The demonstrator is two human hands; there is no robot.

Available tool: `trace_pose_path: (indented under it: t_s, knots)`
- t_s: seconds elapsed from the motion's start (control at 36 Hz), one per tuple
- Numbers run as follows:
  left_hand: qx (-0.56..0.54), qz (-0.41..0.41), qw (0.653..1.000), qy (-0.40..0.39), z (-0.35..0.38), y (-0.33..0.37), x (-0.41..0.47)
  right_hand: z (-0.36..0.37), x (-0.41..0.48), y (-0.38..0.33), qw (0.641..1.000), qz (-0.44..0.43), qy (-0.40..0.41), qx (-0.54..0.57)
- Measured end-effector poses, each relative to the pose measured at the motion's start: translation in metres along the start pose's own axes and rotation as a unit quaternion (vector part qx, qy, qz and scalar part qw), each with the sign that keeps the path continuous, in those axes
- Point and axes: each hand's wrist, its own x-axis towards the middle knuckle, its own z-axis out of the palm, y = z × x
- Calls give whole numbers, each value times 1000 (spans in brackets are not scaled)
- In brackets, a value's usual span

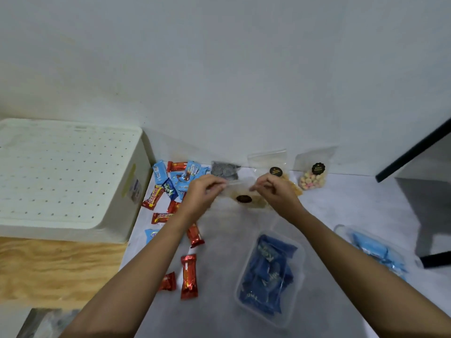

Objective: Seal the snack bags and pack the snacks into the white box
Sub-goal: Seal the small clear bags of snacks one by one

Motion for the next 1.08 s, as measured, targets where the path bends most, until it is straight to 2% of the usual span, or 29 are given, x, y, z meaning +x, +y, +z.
trace_pose_path:
  t_s: [0.08, 0.17, 0.33, 0.47, 0.58, 0.78, 0.94, 1.08]
  knots:
    - [-39, 0, 999, -5, 10, 14, 7, -13, -4, 6, 997, 35, 37, 49]
    - [-45, -7, 998, -33, 23, 21, 6, -19, -12, 10, 997, 32, 59, 45]
    - [-140, -91, 985, 32, 37, 8, -9, -24, -29, 27, 993, 41, 101, 44]
    - [-151, -110, 981, 49, 41, 9, -11, -21, -32, 29, 988, 51, 127, 66]
    - [-147, -103, 983, 23, 45, 15, -10, -17, -28, 26, 989, 49, 119, 72]
    - [-136, -93, 986, 34, 42, 13, -14, -17, -27, 22, 991, 48, 122, 16]
    - [-160, -79, 984, -10, 47, 17, -24, -17, -26, 26, 987, 58, 150, -28]
    - [-154, -64, 986, -7, 51, 18, -25, -20, -24, 30, 986, 81, 148, -9]
